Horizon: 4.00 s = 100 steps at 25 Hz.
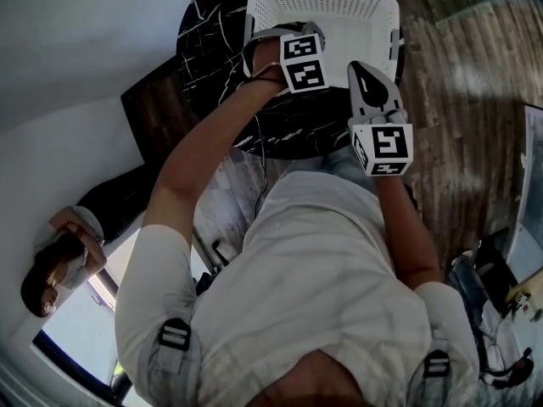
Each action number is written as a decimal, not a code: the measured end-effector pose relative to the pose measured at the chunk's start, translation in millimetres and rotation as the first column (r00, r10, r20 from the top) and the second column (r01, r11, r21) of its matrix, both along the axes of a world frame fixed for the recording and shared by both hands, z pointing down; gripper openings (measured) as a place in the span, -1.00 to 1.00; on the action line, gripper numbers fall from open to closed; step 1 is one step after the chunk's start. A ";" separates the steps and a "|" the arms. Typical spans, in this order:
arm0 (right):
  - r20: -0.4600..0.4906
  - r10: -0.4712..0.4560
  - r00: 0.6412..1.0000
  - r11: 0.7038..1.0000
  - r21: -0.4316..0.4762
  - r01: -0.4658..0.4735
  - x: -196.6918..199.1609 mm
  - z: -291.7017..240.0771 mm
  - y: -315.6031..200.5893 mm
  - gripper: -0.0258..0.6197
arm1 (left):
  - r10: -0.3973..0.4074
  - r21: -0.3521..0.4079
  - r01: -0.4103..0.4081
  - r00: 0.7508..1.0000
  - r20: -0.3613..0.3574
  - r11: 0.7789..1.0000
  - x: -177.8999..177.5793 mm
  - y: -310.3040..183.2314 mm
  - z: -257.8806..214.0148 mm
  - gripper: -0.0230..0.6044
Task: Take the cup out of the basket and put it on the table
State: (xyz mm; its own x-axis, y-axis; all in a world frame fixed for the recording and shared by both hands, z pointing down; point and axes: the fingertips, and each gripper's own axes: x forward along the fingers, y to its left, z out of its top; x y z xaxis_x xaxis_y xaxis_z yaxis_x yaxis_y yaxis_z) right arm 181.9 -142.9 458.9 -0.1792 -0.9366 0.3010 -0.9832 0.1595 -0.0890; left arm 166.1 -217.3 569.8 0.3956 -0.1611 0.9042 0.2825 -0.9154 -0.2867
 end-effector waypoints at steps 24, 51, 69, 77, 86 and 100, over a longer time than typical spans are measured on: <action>-0.024 -0.216 0.976 0.971 0.097 0.218 -87.2 -46.8 -3.5 -0.89 | -0.153 0.060 0.159 0.984 -0.095 0.985 -88.8 26.8 -117.3 -0.85; -0.025 -0.629 0.777 0.775 0.059 0.629 -287.7 -30.2 0.0 -0.89 | -0.559 0.000 0.559 0.829 -0.022 0.829 -312.1 41.1 -95.1 -0.85; 0.007 -0.628 0.778 0.775 -0.079 0.627 -293.9 24.4 4.7 -0.89 | -0.509 -0.140 0.517 0.856 0.091 0.844 -311.8 52.4 18.9 -0.85; 0.022 -0.606 0.795 0.786 -0.140 0.603 -286.5 49.6 11.8 -0.89 | -0.472 -0.180 0.489 0.872 0.127 0.854 -308.3 57.8 66.0 -0.85; 0.040 -0.578 0.815 0.795 -0.198 0.574 -273.5 66.7 23.2 -0.89 | -0.418 -0.181 0.444 0.893 0.165 0.877 -299.0 66.0 104.3 -0.85; 0.019 -0.556 0.831 0.808 -0.221 0.546 -257.1 74.0 25.4 -0.89 | -0.397 -0.189 0.427 0.901 0.174 0.885 -290.2 64.7 116.2 -0.85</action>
